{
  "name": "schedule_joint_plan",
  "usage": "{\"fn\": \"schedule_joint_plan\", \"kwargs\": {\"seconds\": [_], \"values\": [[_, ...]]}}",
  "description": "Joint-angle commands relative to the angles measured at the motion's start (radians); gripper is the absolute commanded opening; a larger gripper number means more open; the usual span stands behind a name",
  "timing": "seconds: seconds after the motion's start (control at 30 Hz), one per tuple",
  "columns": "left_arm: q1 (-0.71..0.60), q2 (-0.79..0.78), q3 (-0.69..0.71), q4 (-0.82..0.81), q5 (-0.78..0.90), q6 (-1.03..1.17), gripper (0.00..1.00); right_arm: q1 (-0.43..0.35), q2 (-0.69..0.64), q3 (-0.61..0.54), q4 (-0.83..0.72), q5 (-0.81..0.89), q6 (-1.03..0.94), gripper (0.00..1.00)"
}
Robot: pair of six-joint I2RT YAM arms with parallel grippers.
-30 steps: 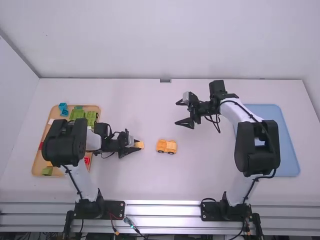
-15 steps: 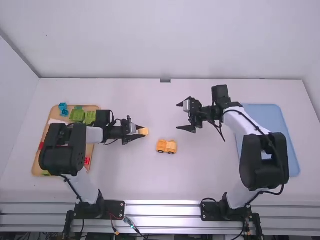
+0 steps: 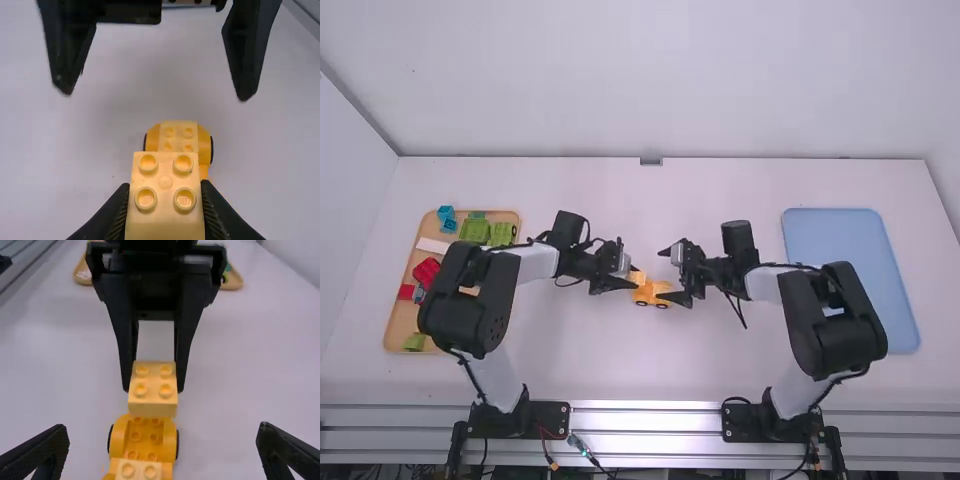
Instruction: Assemble lego blocks to make yellow taxi
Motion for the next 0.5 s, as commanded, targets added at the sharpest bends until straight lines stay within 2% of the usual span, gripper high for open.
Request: {"fn": "schedule_joint_plan", "kwargs": {"seconds": [0.0,0.17,0.47], "values": [[0.002,0.007,0.015,-0.008,-0.006,0.047,0.02,0.010,0.084,-0.014,0.034,0.004,0.053,0.99],[0.002,0.010,0.008,0.002,0.016,0.045,0.02,0.034,0.163,-0.014,0.097,0.036,0.084,0.99],[-0.008,0.010,0.004,0.016,0.013,0.017,0.02,0.078,0.168,-0.050,0.120,0.191,0.119,0.99]]}}
